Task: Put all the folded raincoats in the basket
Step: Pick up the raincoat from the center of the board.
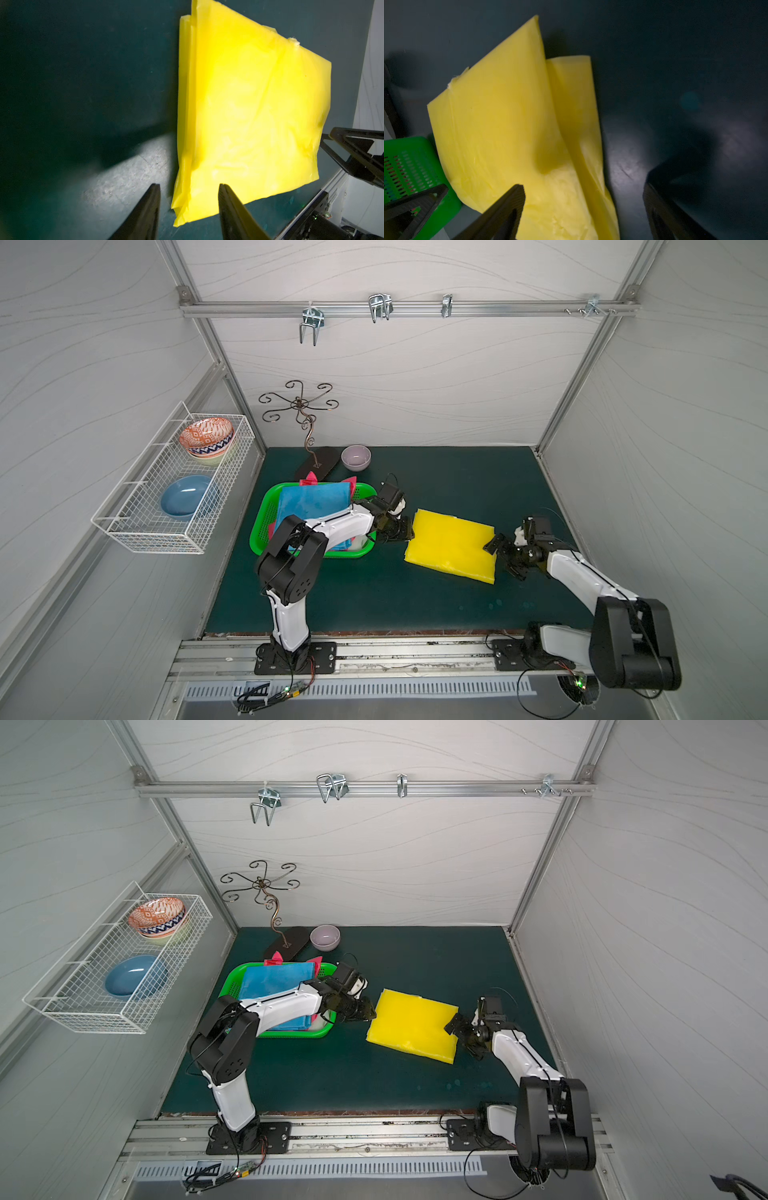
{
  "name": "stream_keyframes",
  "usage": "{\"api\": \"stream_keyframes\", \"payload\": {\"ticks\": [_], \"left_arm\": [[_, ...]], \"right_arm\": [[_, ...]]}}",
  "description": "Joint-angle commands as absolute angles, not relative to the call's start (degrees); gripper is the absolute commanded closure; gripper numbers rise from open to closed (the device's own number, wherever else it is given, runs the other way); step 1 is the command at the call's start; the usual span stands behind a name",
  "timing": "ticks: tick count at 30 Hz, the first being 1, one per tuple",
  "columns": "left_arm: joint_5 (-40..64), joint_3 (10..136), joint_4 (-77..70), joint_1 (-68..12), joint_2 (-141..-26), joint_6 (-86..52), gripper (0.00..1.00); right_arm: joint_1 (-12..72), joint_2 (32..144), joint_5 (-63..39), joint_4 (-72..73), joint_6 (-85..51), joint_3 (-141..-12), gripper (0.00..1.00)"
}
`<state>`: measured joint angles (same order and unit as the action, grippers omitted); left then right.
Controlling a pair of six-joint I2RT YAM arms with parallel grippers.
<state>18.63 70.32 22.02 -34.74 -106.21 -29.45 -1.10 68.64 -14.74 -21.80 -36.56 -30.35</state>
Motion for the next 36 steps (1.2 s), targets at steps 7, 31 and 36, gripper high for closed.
{"api": "stream_keyframes", "payload": {"ticks": [7, 31, 36], "left_arm": [[22.82, 74.23, 16.32, -36.20, -112.15, -29.77, 0.38], [29.38, 77.96, 13.04, -36.28, -120.07, -30.70, 0.83], [27.43, 76.88, 12.82, -36.30, -116.91, -30.33, 1.00]], "right_arm": [[-8.91, 73.15, -27.52, -13.57, -36.00, -26.40, 0.21], [-12.22, 82.13, -35.98, -1.07, -35.90, -23.66, 0.50], [-12.22, 81.85, -35.57, -1.60, -35.80, -23.64, 0.47]]}}
